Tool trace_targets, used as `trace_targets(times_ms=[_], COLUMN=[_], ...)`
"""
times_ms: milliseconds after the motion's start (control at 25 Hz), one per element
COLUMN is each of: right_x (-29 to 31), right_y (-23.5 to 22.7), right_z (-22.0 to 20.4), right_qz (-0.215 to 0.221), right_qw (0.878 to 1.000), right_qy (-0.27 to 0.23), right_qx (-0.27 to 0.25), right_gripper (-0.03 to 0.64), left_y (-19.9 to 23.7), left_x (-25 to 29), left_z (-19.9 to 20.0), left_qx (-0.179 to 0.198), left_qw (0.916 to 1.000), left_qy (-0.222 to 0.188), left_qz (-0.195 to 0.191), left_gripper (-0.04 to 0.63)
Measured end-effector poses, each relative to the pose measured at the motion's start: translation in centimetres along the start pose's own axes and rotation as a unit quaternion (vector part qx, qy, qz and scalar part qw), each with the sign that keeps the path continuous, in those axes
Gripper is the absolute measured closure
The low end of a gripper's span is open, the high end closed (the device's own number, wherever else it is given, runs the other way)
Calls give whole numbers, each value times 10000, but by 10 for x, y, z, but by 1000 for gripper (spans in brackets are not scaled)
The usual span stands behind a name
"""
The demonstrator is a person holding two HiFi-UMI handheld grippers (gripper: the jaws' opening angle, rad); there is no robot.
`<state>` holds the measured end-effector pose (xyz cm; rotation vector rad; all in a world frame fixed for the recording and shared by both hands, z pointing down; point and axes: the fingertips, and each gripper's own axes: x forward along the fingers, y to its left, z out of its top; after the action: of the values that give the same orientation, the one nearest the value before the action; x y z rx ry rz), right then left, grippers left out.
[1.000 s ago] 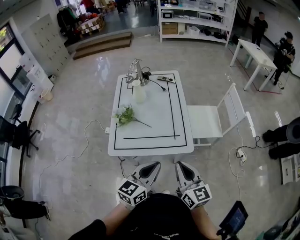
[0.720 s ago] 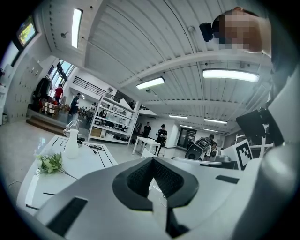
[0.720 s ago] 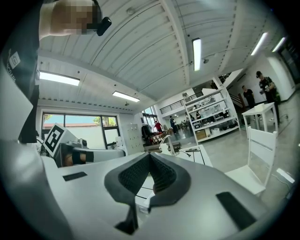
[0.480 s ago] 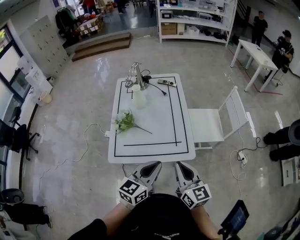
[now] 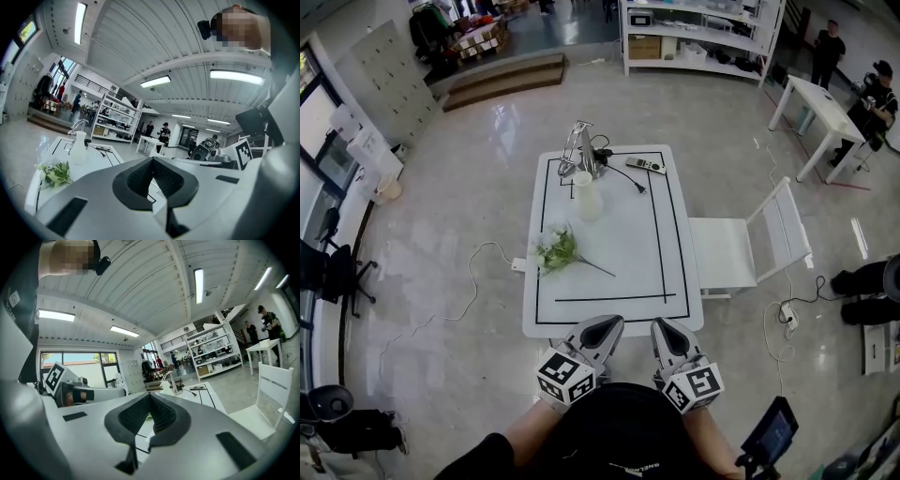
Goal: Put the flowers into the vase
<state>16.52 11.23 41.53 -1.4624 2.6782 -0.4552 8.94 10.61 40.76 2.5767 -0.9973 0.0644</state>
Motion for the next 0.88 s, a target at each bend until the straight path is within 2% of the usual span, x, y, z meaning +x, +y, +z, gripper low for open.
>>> trace_targets(times_ms=[520, 880], right_x=[84, 155], right_y=[-6, -1], right_z=[-11, -12], right_qz=[-218, -479], right_qw=[9991, 9972], right_qy=[352, 563], right_qx=[-90, -124], right_gripper=[617, 616], left_y=[93, 166], left_x=[7, 0], left_z=[13, 24], left_qx=[-385, -580], left_qw=[9992, 9978], left_qy=[-1, 129], left_qz=[-76, -285], left_gripper=[598, 598])
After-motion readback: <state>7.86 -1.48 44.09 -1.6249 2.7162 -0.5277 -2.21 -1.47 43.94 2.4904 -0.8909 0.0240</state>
